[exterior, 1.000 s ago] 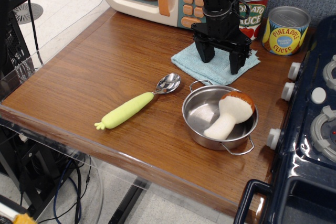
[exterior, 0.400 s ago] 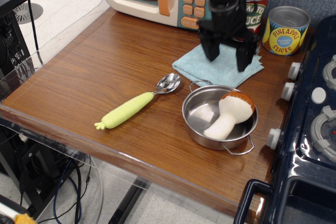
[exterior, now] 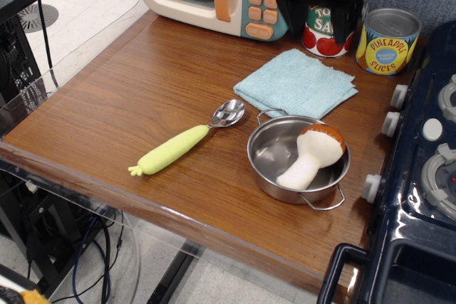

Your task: Move the blue rag directly behind the silver pot and in front of the canned goods.

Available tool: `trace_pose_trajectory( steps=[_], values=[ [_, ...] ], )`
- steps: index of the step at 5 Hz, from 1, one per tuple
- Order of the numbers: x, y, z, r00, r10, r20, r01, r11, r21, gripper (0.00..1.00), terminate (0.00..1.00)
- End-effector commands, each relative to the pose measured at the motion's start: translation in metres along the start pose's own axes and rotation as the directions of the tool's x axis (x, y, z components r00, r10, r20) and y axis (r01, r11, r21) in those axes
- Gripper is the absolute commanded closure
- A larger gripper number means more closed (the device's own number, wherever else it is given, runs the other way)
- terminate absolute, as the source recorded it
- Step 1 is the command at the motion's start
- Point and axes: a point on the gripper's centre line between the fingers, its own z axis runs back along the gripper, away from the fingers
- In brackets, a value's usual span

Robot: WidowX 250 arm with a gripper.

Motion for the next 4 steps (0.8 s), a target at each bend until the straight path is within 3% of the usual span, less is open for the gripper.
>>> trace_pose_trajectory(
  steps=[1, 3, 4],
  values=[
    [-0.0144, -0.0010, 0.0346, 0.999, -0.006, 0.048, 0.005, 1.000, 0.018, 0.00, 0.00],
    [-0.0144, -0.0010, 0.0346, 0.999, -0.006, 0.048, 0.005, 1.000, 0.018, 0.00, 0.00],
    [-0.0144, -0.0010, 0.0346, 0.999, -0.006, 0.048, 0.005, 1.000, 0.018, 0.00, 1.00]
  ],
)
